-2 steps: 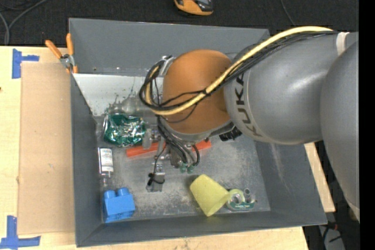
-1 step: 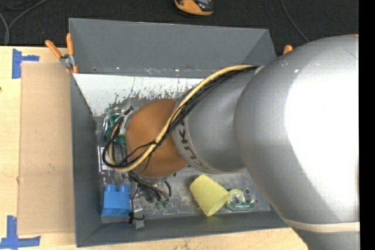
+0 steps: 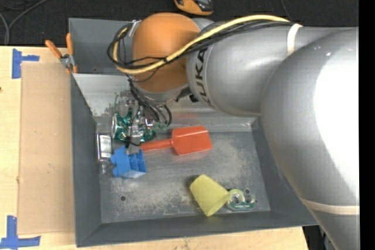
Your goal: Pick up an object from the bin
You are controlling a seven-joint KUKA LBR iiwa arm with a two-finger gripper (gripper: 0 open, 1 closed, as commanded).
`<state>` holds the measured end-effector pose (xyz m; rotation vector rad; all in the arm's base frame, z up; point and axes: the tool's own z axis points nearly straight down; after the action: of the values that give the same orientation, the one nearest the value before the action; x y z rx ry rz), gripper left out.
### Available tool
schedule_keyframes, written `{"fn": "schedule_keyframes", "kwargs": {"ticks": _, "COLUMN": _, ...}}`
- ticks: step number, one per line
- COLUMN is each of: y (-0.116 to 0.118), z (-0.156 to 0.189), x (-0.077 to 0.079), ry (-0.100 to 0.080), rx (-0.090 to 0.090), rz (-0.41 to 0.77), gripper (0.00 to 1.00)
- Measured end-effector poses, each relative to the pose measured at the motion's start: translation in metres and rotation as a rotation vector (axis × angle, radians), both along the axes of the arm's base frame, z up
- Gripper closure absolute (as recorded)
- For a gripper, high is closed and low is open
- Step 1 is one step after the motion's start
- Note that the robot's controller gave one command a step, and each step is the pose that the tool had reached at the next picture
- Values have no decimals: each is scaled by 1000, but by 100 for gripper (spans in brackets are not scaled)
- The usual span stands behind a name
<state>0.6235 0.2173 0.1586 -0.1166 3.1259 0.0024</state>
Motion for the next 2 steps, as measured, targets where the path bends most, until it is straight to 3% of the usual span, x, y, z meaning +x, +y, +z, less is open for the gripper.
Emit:
{"fn": "schedule_keyframes", "kwargs": {"ticks": 1, "y": 31, "z": -62, "x": -125, "ry": 38, "rx": -10, "rz": 176, "gripper": 0}}
{"fn": "schedule_keyframes", "kwargs": {"ticks": 2, "y": 24, "z": -89, "x": -1, "ry": 1, "rx": -2, "rz": 51, "gripper": 0}}
